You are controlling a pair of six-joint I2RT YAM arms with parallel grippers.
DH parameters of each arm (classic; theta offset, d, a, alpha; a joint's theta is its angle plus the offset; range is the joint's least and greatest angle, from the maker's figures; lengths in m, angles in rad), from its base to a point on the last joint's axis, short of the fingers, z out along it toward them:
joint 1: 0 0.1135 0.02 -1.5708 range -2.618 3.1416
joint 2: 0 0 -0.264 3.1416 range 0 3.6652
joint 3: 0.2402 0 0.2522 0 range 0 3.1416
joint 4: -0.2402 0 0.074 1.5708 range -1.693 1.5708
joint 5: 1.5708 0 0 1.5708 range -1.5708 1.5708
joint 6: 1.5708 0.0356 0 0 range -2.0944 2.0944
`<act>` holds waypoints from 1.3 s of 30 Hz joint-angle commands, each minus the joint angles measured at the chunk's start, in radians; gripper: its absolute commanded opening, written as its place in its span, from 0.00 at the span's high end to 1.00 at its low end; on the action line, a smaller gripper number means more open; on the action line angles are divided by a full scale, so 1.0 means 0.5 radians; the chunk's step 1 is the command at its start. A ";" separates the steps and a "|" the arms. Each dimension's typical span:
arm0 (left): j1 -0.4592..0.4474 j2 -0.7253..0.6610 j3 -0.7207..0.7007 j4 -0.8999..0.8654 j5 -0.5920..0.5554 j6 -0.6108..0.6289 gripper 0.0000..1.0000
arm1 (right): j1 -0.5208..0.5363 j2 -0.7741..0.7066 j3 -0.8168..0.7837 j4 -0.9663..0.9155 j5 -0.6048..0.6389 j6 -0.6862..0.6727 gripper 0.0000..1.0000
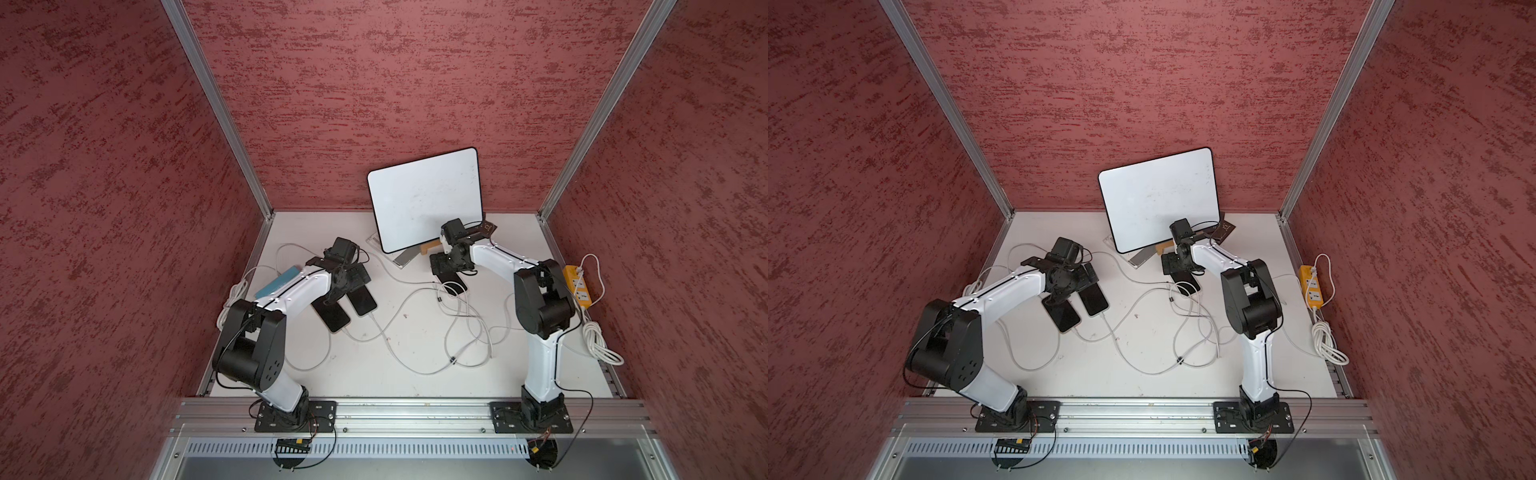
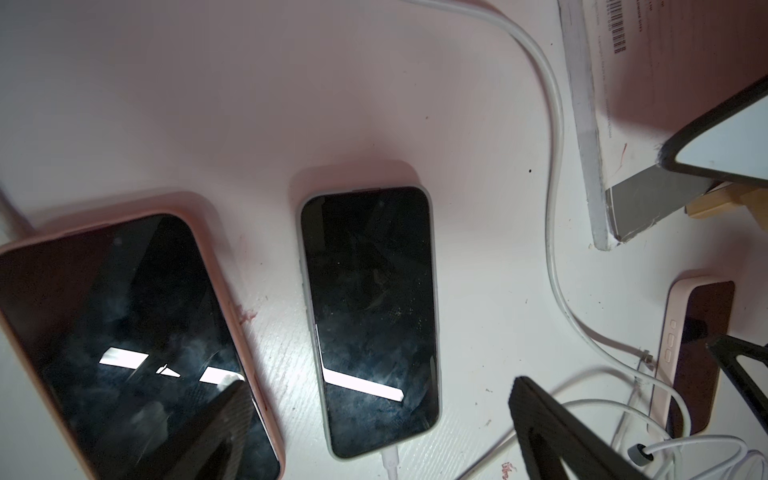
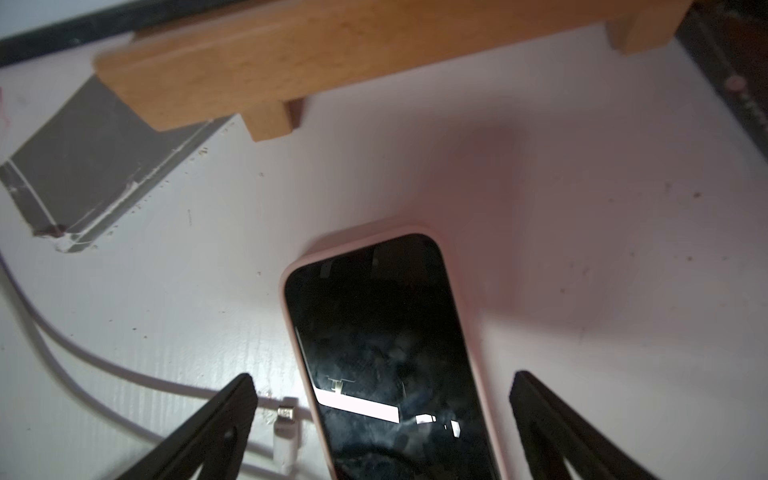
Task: Plug the charging cable into the phone
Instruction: Pick up the phone at the center of the board.
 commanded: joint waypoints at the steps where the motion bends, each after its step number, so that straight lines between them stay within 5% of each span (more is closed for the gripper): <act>1: 0.004 -0.022 -0.030 0.064 0.032 0.039 0.00 | -0.017 0.078 0.074 -0.093 0.014 -0.047 0.01; 11: 0.019 -0.010 -0.055 0.108 0.049 0.034 0.00 | -0.019 -0.029 -0.299 -0.134 0.087 0.025 0.17; 20: 0.019 0.014 -0.064 0.131 0.071 0.033 0.00 | -0.016 -0.221 -0.587 -0.094 0.060 0.023 0.16; 24: 0.015 0.008 -0.076 0.146 0.112 0.030 0.02 | -0.017 -0.185 -0.501 -0.056 0.066 0.000 0.35; 30: 0.023 -0.091 -0.092 0.160 0.188 0.060 0.07 | -0.006 -0.322 -0.274 0.239 -0.147 -0.101 0.58; 39: 0.022 -0.325 -0.166 0.434 0.530 0.020 0.14 | 0.129 -0.822 -0.522 0.767 -0.683 -0.157 0.60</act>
